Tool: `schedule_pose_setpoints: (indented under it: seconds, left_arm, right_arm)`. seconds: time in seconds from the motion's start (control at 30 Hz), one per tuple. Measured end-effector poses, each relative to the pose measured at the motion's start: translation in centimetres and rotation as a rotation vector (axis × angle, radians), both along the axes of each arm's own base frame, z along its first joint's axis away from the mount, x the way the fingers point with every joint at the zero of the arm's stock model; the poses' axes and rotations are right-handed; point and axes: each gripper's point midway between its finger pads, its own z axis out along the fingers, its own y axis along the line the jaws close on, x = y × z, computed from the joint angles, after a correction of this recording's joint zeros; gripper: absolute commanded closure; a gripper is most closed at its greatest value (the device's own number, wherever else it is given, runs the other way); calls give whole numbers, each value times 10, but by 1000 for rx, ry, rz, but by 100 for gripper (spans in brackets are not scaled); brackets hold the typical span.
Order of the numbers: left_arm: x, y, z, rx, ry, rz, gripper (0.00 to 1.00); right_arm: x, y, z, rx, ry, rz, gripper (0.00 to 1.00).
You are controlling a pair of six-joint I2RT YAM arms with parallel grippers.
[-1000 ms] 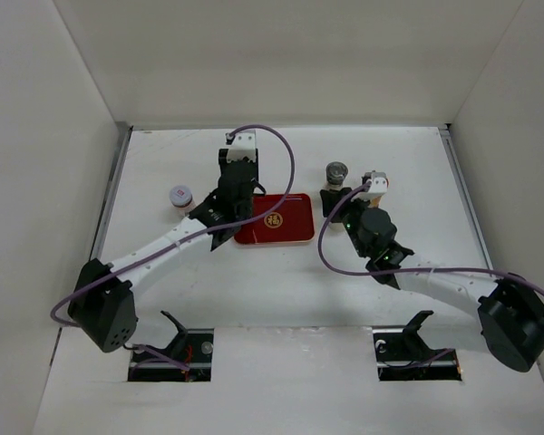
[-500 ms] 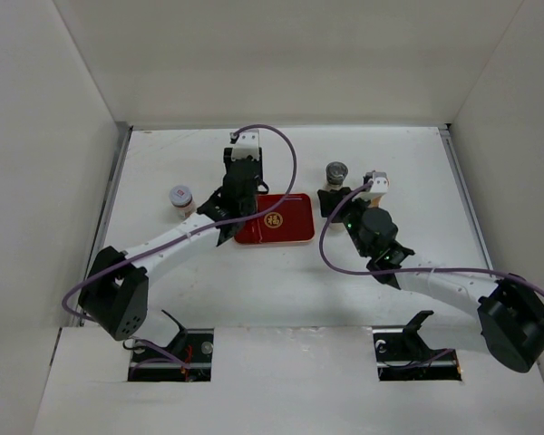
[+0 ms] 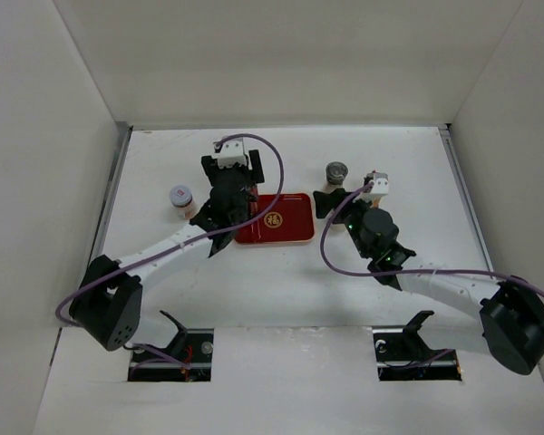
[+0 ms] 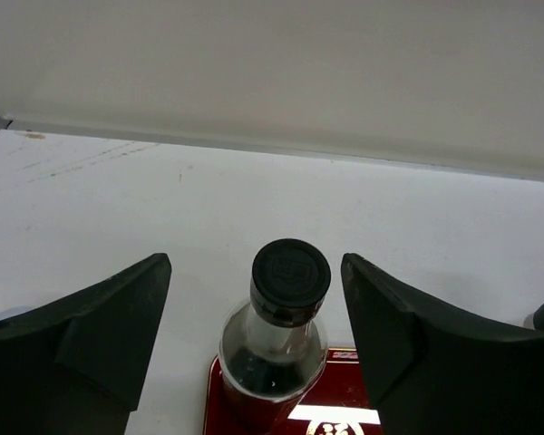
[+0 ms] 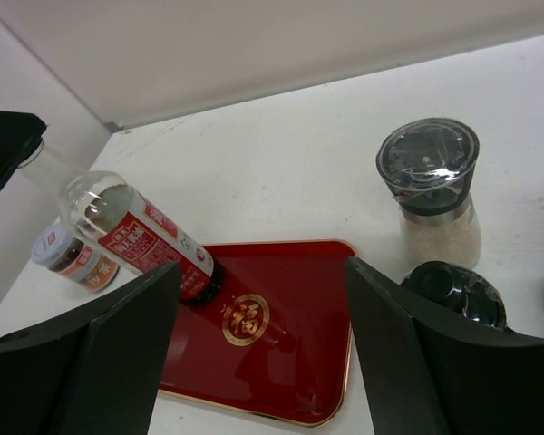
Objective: Organize the condiment bottles
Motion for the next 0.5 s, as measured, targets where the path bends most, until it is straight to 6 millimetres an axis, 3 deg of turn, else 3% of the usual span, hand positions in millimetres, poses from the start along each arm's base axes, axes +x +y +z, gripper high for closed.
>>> schedule_pose_setpoints:
  seconds: [0.2, 0.33, 0.5]
  left_arm:
    - [-28, 11, 24, -66, -62, 3, 14]
    - [-56, 20, 43, -157, -122, -10, 14]
    - [-91, 29, 21, -244, -115, -31, 14]
  right_arm:
    - [0, -28, 11, -33, -11, -119, 12]
    - [9, -32, 5, -88, 38, -168, 9]
    - [24, -29, -31, -202, 153, -200, 9]
